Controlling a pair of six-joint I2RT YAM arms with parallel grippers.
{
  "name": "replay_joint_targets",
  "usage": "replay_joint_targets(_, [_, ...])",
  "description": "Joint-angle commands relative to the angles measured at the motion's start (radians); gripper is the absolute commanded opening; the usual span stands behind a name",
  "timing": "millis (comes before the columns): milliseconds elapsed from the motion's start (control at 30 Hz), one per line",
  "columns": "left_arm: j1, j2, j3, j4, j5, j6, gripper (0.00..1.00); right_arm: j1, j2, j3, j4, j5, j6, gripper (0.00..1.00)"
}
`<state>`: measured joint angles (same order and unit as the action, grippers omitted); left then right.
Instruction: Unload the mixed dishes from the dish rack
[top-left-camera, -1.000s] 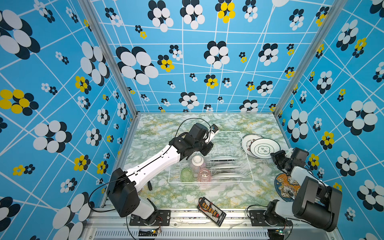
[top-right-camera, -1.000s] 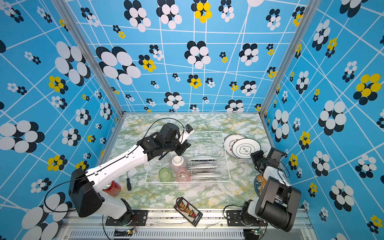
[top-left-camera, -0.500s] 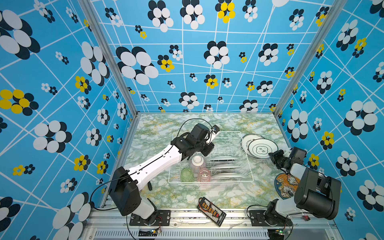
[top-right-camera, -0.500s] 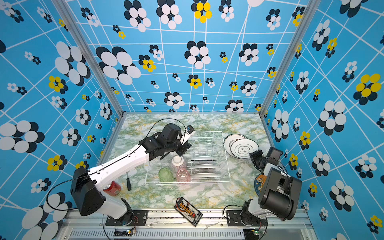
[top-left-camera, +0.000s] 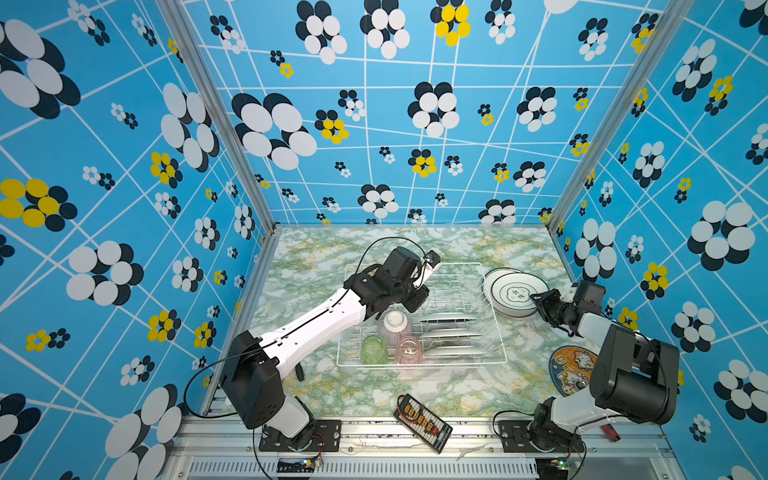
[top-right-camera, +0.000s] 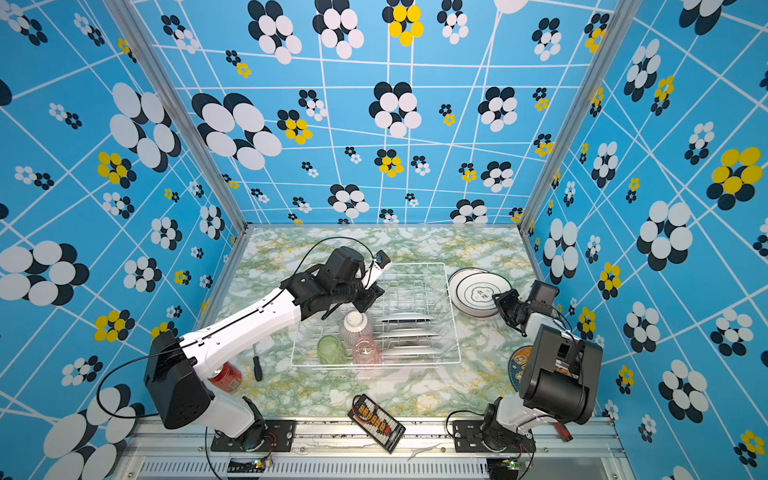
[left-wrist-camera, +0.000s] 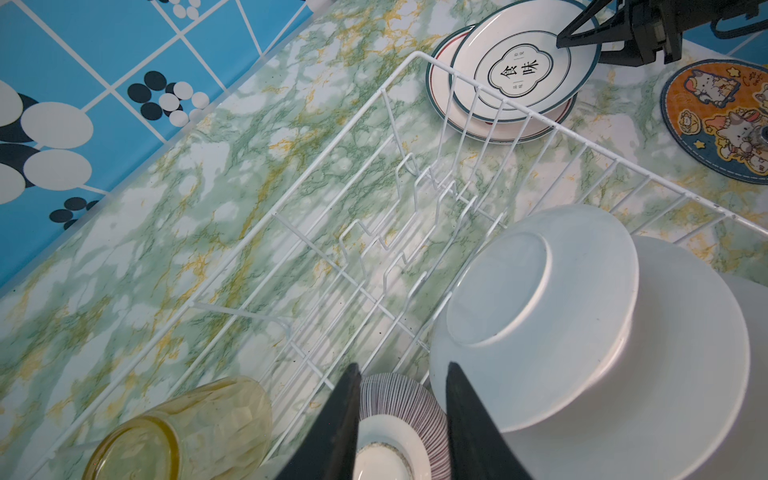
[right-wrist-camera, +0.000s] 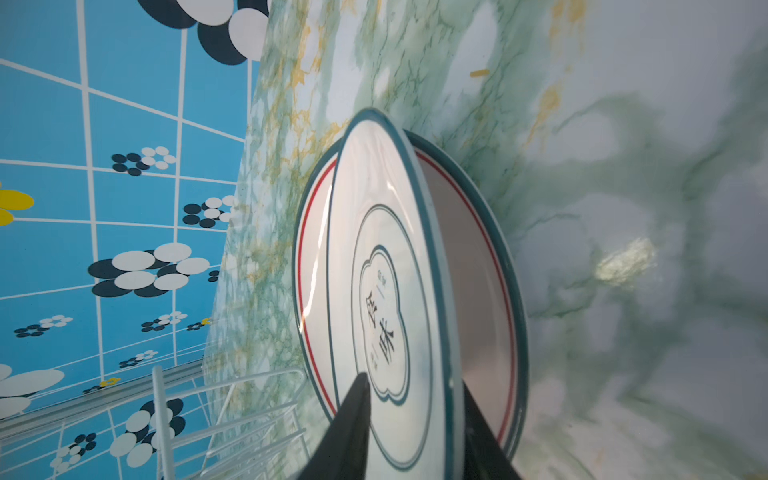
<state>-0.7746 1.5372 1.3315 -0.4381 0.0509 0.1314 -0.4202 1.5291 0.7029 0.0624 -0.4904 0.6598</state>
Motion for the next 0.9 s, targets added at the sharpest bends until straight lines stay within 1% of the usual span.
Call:
replay_joint_targets(0, [-0.009, 0.012, 0.034, -0.020, -0.020, 0.020, 0.36, 0.020, 0.008, 0.043, -0.082, 0.048, -0.059, 0.36])
replay_joint_targets(400, [-0.009, 0.015, 0.025, -0.022, -0.020, 0.023, 0.37, 0.061, 0.026, 0.105, -0.195, 0.105, -0.128, 0.46])
replay_joint_targets(633, [-0.011, 0.017, 0.022, -0.027, -0.021, 0.024, 0.37, 0.097, 0.055, 0.162, -0.298, 0.182, -0.178, 0.50])
replay_joint_targets(867, [-0.011, 0.020, 0.023, -0.036, -0.021, 0.027, 0.37, 0.098, 0.065, 0.165, -0.320, 0.191, -0.193, 0.57])
